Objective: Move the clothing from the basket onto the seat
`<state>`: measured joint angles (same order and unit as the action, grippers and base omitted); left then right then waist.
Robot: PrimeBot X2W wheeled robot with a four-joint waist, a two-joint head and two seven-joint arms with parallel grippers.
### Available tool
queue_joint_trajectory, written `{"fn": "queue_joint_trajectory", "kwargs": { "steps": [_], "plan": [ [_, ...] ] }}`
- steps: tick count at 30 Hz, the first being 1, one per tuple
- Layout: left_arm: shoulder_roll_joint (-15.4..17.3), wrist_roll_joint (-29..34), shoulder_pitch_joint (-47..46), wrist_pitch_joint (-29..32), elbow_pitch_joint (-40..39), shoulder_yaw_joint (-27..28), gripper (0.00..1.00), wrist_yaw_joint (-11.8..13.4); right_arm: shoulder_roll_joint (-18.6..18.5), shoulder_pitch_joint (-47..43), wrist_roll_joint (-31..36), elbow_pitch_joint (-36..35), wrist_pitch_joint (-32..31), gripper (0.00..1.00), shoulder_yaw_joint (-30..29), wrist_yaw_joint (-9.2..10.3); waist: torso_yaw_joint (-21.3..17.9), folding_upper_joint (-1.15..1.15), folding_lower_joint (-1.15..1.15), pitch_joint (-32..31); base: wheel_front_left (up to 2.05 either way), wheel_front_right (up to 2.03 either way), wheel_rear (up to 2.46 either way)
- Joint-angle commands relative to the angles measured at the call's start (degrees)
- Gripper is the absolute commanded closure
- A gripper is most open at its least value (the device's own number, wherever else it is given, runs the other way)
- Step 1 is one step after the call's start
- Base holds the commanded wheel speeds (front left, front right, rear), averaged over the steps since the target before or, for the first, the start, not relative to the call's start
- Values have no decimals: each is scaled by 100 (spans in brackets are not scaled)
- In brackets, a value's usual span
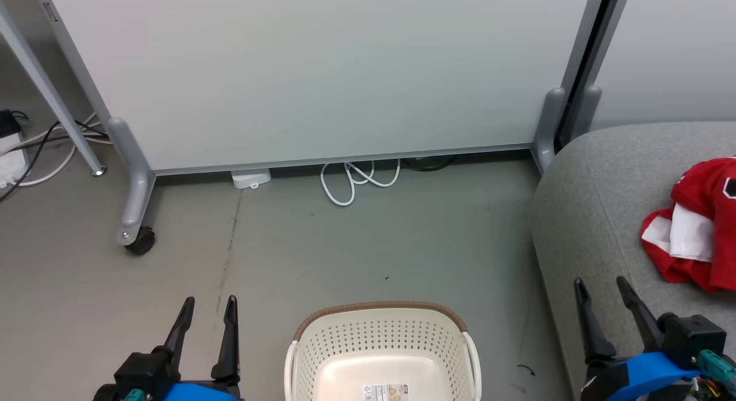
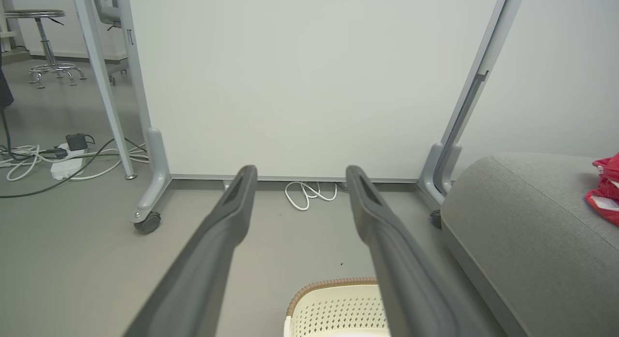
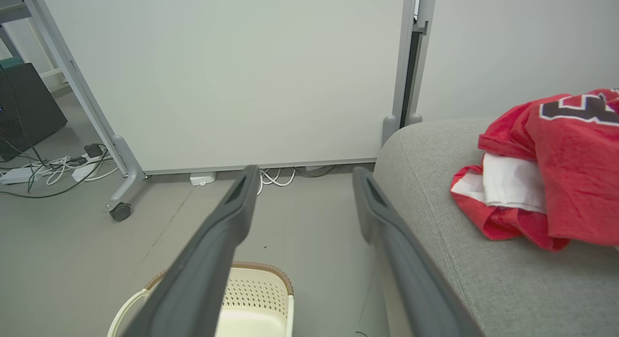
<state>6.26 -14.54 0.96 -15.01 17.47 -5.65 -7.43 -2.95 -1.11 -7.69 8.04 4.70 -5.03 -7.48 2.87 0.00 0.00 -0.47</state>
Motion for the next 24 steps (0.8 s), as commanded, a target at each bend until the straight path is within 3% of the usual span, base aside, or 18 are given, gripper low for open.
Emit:
{"fn": "queue_joint_trajectory", "kwargs": {
  "steps": [1, 16, 17, 24],
  "plan": [
    [26, 30, -91, -25, 18, -6, 0, -6, 10, -46, -26, 18, 45, 0, 7, -3, -3, 0, 0, 2, 0, 0, 0],
    [29, -35, -107, -25, 28, -89, 0, -6, 11, -7, -89, 81, 50, 0, 43, -3, -40, 0, 0, 48, 0, 0, 0],
    [16, -22, -22, 2, 45, -88, 100, 0, 0, 1, -58, 83, 39, 100, 42, 0, -40, 0, 0, 49, 0, 0, 0],
    [-55, -294, 116, 98, 233, -52, 100, 0, 16, 10, -339, 382, -36, 100, 5, 0, -47, 0, 0, 50, 0, 0, 0]
  ]
}}
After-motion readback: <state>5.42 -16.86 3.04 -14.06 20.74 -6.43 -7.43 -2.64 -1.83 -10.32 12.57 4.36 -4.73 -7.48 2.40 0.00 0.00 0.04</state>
